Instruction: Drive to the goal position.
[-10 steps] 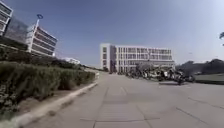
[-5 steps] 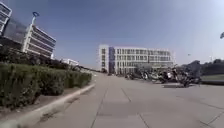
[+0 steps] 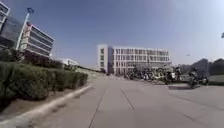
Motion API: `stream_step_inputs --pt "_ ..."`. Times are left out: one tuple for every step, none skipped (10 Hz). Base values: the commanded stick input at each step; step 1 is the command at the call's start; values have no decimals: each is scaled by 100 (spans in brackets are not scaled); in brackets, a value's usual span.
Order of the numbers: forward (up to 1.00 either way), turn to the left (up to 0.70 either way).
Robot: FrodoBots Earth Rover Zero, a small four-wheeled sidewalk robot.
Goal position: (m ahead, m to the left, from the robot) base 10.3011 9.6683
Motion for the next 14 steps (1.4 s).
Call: stream_step_inputs --pt "100 7" --pt "100 15" --pt "100 17" --pt "100 14" --pt "100 4" --pt "100 5" --pt "100 15" --pt "100 20" --pt "100 17" --pt "100 7" --pt "100 10" --pt "100 17" --pt "100 21" --pt "100 21"
